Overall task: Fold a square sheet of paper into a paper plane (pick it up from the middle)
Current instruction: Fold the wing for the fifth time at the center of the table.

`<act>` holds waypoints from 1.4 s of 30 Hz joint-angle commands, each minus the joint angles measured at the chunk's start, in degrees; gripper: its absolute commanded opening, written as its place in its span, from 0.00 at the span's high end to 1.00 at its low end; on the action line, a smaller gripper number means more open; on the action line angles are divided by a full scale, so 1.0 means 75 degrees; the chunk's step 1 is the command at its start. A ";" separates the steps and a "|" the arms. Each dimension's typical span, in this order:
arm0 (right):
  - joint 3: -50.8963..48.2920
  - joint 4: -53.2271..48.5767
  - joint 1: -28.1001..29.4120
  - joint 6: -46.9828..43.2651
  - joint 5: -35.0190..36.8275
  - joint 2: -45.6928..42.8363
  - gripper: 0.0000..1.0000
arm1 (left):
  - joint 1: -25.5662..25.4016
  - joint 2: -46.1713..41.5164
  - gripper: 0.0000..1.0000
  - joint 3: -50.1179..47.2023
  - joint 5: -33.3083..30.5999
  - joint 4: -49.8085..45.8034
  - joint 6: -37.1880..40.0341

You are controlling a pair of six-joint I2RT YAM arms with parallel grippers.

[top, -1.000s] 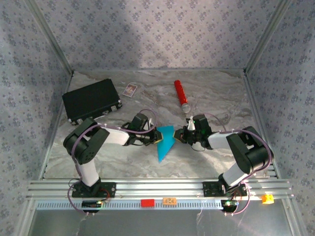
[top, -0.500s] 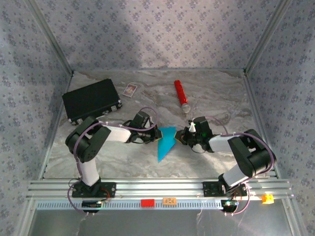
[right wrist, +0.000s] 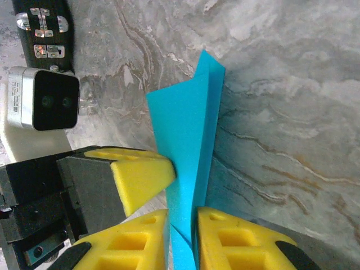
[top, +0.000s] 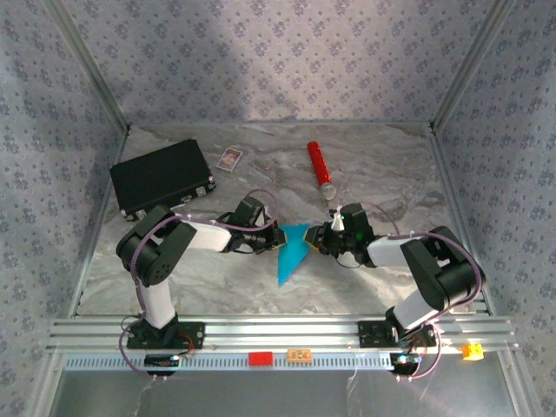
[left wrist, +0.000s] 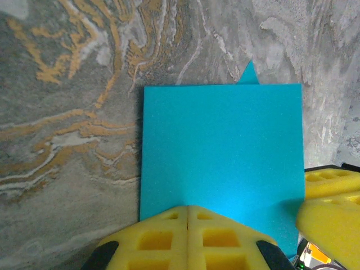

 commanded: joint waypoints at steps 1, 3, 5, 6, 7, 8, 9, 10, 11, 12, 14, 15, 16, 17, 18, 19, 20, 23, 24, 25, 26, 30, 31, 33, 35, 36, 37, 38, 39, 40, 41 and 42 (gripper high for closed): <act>0.0239 0.0131 -0.0003 -0.0223 -0.0280 0.0214 0.77 | 0.0031 0.0163 1.00 -0.0148 0.0009 -0.0090 0.0106; 0.0285 0.0089 -0.0023 -0.0242 -0.0300 0.0307 0.76 | 0.0031 0.0163 1.00 -0.0151 0.0015 -0.0098 0.0107; 0.0286 0.0110 -0.0024 -0.0247 -0.0326 0.0391 0.75 | 0.0027 0.0153 1.00 -0.0155 0.0022 -0.0082 0.0107; 0.0286 0.0110 -0.0035 -0.0244 -0.0329 0.0416 0.74 | 0.0026 0.0151 1.00 -0.0160 0.0026 -0.0084 0.0110; 0.0286 0.0104 -0.0045 -0.0262 -0.0345 0.0440 0.74 | 0.0031 0.0151 1.00 -0.0155 0.0026 -0.0089 0.0107; 0.0275 0.0084 -0.0059 -0.0296 -0.0357 0.0443 0.73 | 0.0031 0.0141 1.00 -0.0155 0.0027 -0.0110 0.0116; 0.0277 0.0039 -0.0072 -0.0346 -0.0334 0.0438 0.73 | 0.0028 0.0140 1.00 -0.0157 0.0030 -0.0101 0.0119; 0.0277 -0.0017 -0.0076 -0.0395 -0.0328 0.0439 0.73 | 0.0030 0.0134 1.00 -0.0166 0.0040 -0.0095 0.0113; 0.0292 -0.0046 -0.0073 -0.0444 -0.0359 0.0467 0.73 | 0.0022 0.0128 1.00 -0.0172 0.0038 -0.0081 0.0116; 0.0315 -0.0047 -0.0080 -0.0464 -0.0410 0.0502 0.74 | 0.0027 0.0138 1.00 -0.0178 0.0050 -0.0072 0.0118; 0.0372 -0.0044 -0.0098 -0.0493 -0.0474 0.0585 0.76 | 0.0028 0.0148 1.00 -0.0155 0.0082 -0.0065 0.0127; 0.0387 -0.0045 -0.0106 -0.0509 -0.0484 0.0606 0.77 | 0.0022 0.0152 1.00 -0.0150 0.0091 -0.0066 0.0119; 0.0413 -0.0070 -0.0121 -0.0530 -0.0486 0.0633 0.78 | 0.0031 0.0140 1.00 -0.0146 0.0084 -0.0059 0.0119; 0.0446 -0.0097 -0.0124 -0.0554 -0.0502 0.0655 0.79 | 0.0023 0.0134 1.00 -0.0152 0.0099 -0.0054 0.0119; 0.0470 -0.0121 -0.0144 -0.0581 -0.0522 0.0681 0.80 | 0.0024 0.0122 1.00 -0.0135 0.0097 -0.0055 0.0130; 0.0484 -0.0147 -0.0169 -0.0604 -0.0534 0.0694 0.81 | 0.0027 0.0115 1.00 -0.0134 0.0111 -0.0070 0.0139; 0.0511 -0.0166 -0.0173 -0.0617 -0.0548 0.0707 0.82 | 0.0026 0.0113 1.00 -0.0127 0.0109 -0.0071 0.0151; 0.0544 -0.0239 -0.0206 -0.0688 -0.0559 0.0707 0.83 | 0.0025 0.0116 1.00 -0.0106 0.0109 -0.0118 0.0177; 0.0535 -0.0268 -0.0225 -0.0701 -0.0553 0.0710 0.83 | 0.0027 0.0116 1.00 -0.0100 0.0114 -0.0117 0.0183; 0.0558 -0.0301 -0.0230 -0.0735 -0.0561 0.0720 0.84 | 0.0031 0.0120 1.00 -0.0105 0.0118 -0.0109 0.0189; 0.0556 -0.0295 -0.0240 -0.0745 -0.0582 0.0726 0.84 | 0.0029 0.0128 1.00 -0.0107 0.0117 -0.0112 0.0189; 0.0557 -0.0313 -0.0259 -0.0769 -0.0626 0.0767 0.88 | 0.0023 0.0116 0.99 -0.0062 0.0144 -0.0106 0.0199; 0.0557 -0.0305 -0.0267 -0.0756 -0.0612 0.0767 0.89 | 0.0030 0.0099 0.98 -0.0061 0.0166 -0.0083 0.0207; 0.0527 -0.0304 -0.0266 -0.0686 -0.0596 0.0755 0.91 | 0.0029 -0.0013 0.95 -0.0061 0.0186 -0.0042 0.0235; 0.0516 -0.0302 -0.0267 -0.0598 -0.0538 0.0700 0.94 | 0.0032 -0.0239 0.89 -0.0072 0.0083 -0.0077 0.0247; 0.0484 -0.0335 -0.0275 -0.0536 -0.0455 0.0645 0.94 | 0.0029 -0.0368 0.86 -0.0055 0.0022 -0.0120 0.0275; 0.0436 -0.0331 -0.0260 -0.0439 -0.0287 0.0540 0.95 | 0.0029 -0.0518 0.83 -0.0031 -0.0045 -0.0219 0.0315; 0.0374 -0.0344 -0.0261 -0.0356 -0.0095 0.0437 0.96 | 0.0021 -0.0672 0.80 0.0009 -0.0125 -0.0350 0.0417; 0.0334 -0.0363 -0.0242 -0.0281 0.0039 0.0339 0.97 | 0.0031 -0.0804 0.78 0.0050 -0.0200 -0.0481 0.0493; 0.0266 -0.0359 -0.0241 -0.0191 0.0218 0.0216 0.97 | 0.0023 -0.0949 0.75 0.0076 -0.0312 -0.0624 0.0574; 0.0221 -0.0368 -0.0230 -0.0066 0.0350 0.0098 0.97 | 0.0019 -0.1083 0.73 0.0087 -0.0394 -0.0722 0.0658; 0.0179 -0.0384 -0.0229 0.0047 0.0435 0.0001 0.98 | 0.0017 -0.1188 0.73 0.0088 -0.0471 -0.0795 0.0707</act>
